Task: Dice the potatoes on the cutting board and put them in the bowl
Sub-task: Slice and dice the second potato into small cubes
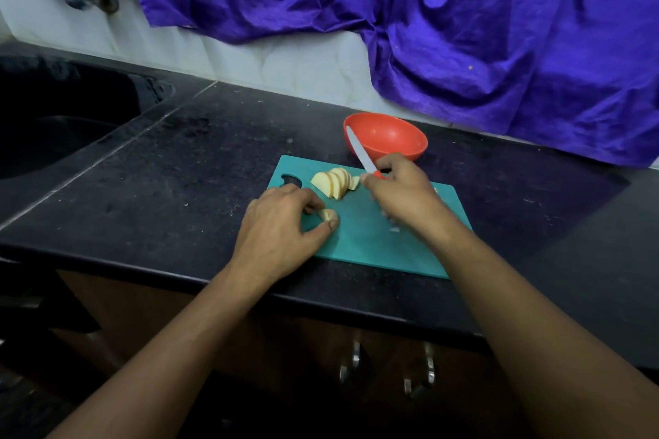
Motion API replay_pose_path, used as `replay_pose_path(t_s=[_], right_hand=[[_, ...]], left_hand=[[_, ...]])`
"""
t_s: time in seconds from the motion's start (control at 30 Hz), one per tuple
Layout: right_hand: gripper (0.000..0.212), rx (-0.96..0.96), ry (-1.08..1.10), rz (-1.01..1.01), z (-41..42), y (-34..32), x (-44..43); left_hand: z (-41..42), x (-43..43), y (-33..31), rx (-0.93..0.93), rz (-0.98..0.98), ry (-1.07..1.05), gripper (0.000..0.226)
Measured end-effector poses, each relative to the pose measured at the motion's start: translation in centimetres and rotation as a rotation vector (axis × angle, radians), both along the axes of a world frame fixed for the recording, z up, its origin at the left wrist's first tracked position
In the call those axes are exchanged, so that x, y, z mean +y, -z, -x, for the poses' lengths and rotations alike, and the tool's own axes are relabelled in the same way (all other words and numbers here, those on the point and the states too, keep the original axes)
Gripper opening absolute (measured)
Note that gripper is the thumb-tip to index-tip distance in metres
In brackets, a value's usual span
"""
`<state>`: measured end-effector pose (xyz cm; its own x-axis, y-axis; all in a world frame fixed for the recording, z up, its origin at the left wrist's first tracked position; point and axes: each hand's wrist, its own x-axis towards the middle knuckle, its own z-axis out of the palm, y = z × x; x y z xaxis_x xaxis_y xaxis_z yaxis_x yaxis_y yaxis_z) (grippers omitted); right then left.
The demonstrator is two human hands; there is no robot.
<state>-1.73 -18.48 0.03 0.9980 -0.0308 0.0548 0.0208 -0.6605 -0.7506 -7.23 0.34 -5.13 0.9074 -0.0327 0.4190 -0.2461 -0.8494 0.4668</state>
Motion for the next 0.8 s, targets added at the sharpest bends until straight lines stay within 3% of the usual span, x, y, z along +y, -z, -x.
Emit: replay_pose_path(t_s=[0.07,0.17,0.37,0.8], right_hand=[[0.016,0.01,0.018,0.013,1.4,-0.1,-1.7],[0.019,-0.005,0.006,0.082,3.7,0.2,-3.0],[0.046,-0.05,-0.127,0.231,8.3,0.9,-2.2],[0.048,-0.103,-0.173,0.402,9.3,1.6,-0.2]], left_hand=[[0.0,0.0,0.0,-0.004,-0.007,0.007,0.037],[-0.2,-0.1,-0.1,0.014,-0.005,0.025,0.037],[-0.5,-0.3,-0.3,0.033,0.019,0.033,0.036],[-0.3,-0.4,-0.1,-0.012,0.01,0.101,0.034]])
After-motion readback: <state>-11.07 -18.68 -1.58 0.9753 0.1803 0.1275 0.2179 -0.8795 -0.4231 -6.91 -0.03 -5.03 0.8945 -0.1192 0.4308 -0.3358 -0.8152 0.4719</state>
